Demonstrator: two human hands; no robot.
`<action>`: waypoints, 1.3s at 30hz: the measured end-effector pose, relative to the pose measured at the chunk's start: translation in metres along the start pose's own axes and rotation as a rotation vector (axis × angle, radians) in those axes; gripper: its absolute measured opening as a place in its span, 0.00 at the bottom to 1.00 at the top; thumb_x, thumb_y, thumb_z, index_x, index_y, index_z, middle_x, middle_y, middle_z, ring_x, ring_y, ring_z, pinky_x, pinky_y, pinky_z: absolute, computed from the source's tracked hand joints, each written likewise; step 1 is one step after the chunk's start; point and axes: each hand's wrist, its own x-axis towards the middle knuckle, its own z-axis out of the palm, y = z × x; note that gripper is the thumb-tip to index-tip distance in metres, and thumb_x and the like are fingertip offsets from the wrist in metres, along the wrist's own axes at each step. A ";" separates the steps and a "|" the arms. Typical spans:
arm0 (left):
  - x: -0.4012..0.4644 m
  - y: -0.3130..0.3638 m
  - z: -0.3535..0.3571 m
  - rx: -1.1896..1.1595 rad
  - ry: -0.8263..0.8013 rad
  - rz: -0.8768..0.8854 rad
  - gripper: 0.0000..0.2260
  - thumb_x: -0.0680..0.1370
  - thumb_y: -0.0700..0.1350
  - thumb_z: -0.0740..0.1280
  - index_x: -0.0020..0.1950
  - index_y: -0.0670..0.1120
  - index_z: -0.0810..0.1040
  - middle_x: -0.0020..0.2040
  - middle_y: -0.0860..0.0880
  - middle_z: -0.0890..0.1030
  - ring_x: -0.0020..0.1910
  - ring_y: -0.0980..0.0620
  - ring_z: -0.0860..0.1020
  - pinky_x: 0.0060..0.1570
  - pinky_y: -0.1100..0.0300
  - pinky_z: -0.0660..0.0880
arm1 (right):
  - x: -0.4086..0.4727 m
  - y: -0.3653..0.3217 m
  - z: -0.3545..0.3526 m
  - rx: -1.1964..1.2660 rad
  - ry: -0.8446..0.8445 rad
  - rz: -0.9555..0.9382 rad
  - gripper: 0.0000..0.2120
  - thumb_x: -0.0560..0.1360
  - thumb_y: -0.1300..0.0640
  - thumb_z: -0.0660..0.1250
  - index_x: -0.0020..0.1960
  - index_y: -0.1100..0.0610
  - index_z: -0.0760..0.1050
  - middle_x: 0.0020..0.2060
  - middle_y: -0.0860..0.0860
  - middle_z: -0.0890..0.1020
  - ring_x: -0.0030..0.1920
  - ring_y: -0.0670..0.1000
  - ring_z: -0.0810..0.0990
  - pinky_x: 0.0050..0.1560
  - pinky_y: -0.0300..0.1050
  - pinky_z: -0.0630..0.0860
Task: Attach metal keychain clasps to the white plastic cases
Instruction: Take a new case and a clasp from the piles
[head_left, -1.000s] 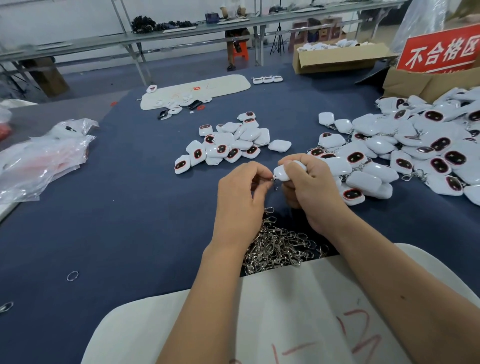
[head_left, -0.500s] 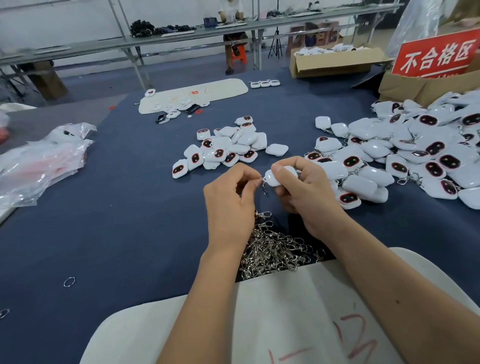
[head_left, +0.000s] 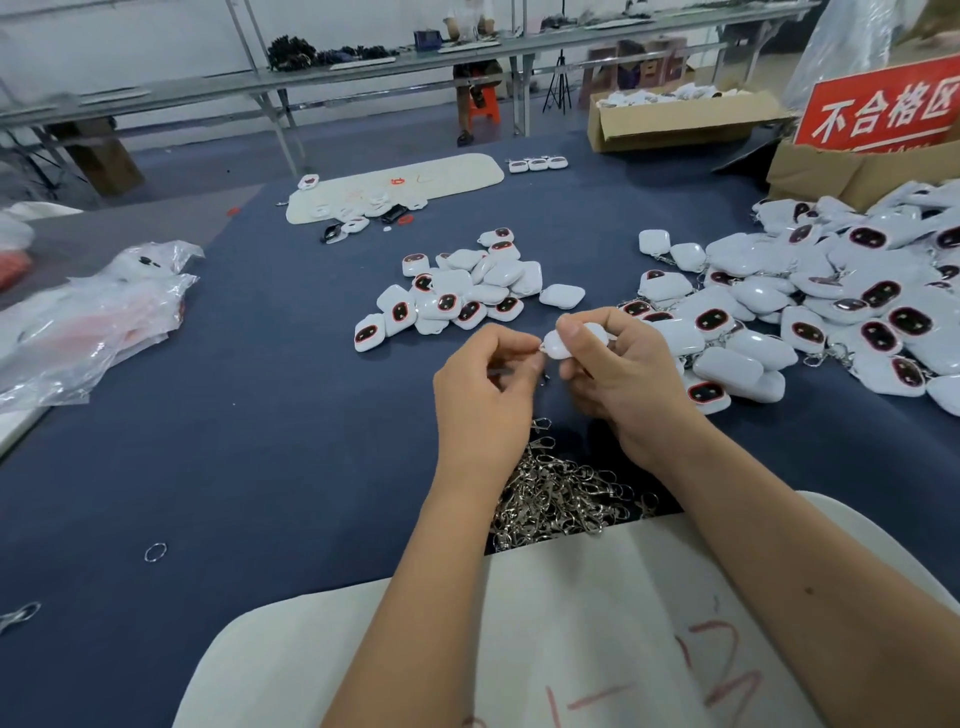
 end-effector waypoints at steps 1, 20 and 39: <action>0.000 0.001 0.001 -0.075 -0.020 -0.050 0.06 0.77 0.37 0.74 0.49 0.48 0.83 0.44 0.55 0.86 0.46 0.60 0.83 0.43 0.72 0.74 | 0.001 -0.001 -0.001 0.035 -0.011 0.010 0.16 0.71 0.45 0.74 0.48 0.57 0.76 0.30 0.52 0.78 0.22 0.44 0.65 0.23 0.36 0.61; 0.005 -0.004 -0.014 0.180 -0.112 0.109 0.09 0.77 0.35 0.72 0.46 0.49 0.87 0.41 0.58 0.86 0.44 0.62 0.83 0.47 0.73 0.75 | 0.001 0.003 -0.004 0.052 -0.094 0.092 0.15 0.71 0.53 0.75 0.52 0.60 0.76 0.31 0.51 0.78 0.25 0.44 0.65 0.23 0.34 0.61; 0.001 0.009 0.006 -0.483 0.178 -0.303 0.06 0.77 0.34 0.73 0.45 0.44 0.83 0.35 0.47 0.84 0.38 0.54 0.83 0.44 0.62 0.80 | 0.002 0.005 -0.002 0.135 -0.113 0.004 0.17 0.74 0.54 0.72 0.60 0.61 0.76 0.39 0.54 0.84 0.30 0.46 0.73 0.29 0.37 0.69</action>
